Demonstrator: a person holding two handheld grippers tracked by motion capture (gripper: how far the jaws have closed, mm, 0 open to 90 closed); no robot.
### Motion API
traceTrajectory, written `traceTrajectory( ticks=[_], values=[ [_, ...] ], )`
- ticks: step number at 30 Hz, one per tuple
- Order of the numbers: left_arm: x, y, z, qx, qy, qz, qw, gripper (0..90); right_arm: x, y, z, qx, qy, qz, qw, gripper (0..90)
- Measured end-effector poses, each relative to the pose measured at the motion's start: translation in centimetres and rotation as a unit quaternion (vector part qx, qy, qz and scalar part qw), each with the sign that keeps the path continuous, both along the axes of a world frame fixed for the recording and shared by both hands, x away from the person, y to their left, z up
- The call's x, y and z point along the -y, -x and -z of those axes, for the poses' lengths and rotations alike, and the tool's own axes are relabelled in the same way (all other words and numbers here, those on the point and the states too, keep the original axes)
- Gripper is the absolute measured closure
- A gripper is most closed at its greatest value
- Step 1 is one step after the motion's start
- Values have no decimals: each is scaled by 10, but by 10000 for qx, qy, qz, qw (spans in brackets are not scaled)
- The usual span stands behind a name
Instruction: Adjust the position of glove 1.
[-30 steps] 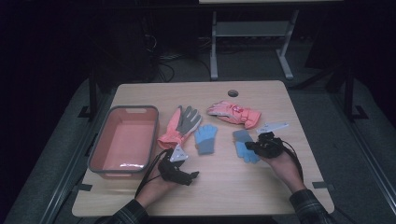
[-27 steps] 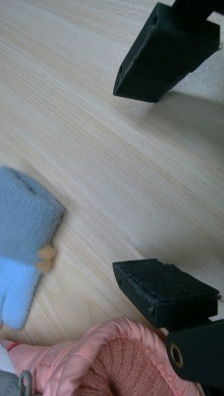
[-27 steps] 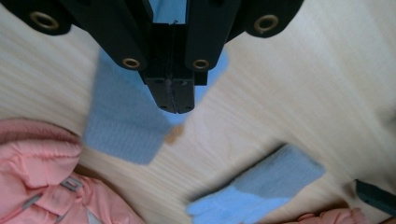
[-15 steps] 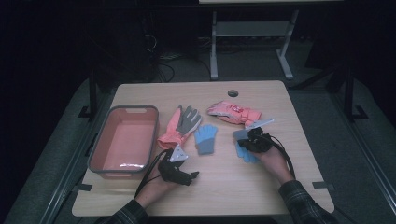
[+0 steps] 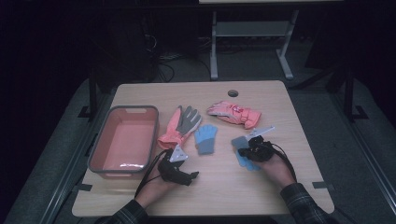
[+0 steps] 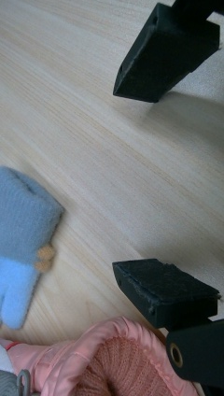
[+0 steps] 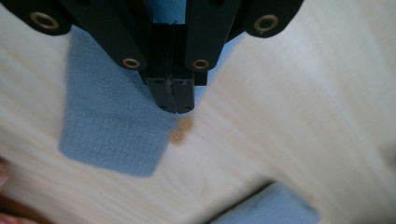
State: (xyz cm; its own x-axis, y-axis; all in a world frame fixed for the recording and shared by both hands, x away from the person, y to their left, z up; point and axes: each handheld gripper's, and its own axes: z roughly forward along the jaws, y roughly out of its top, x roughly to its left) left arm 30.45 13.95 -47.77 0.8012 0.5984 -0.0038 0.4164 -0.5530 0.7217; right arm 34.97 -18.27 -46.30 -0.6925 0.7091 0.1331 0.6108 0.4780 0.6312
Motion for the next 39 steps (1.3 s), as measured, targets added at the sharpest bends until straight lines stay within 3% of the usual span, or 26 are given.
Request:
traceTrajectory(
  ticks=[14, 17, 20, 23, 25, 29, 39],
  values=[
    [0, 0, 0, 9, 2, 5, 10000, 127, 1, 48, -2, -122, -5, -411, 9991, 898],
    [0, 0, 0, 8, 4, 5, 10000, 127, 2, 54, -5, -57, 10, -472, 9989, 898],
    [0, 0, 0, 9, 3, 5, 10000, 127, 7, 57, -10, 10, -46, -342, 9994, 898],
    [0, 0, 0, 9, 13, 0, 10000, 127, 20, 51, -17, 167, -174, -12, 9997, 898],
    [0, 0, 0, 9, 3, 6, 10000, 127, 22, 47, -17, 220, -153, 12, 9996, 898],
    [0, 0, 0, 4, 4, 2, 10000, 127, 21, 23, -19, 299, -161, 280, 9990, 898],
    [0, 0, 0, 1, 3, 3, 10000, 127, 13, 2, -8, 113, -22, 376, 9992, 898]
  ],
)
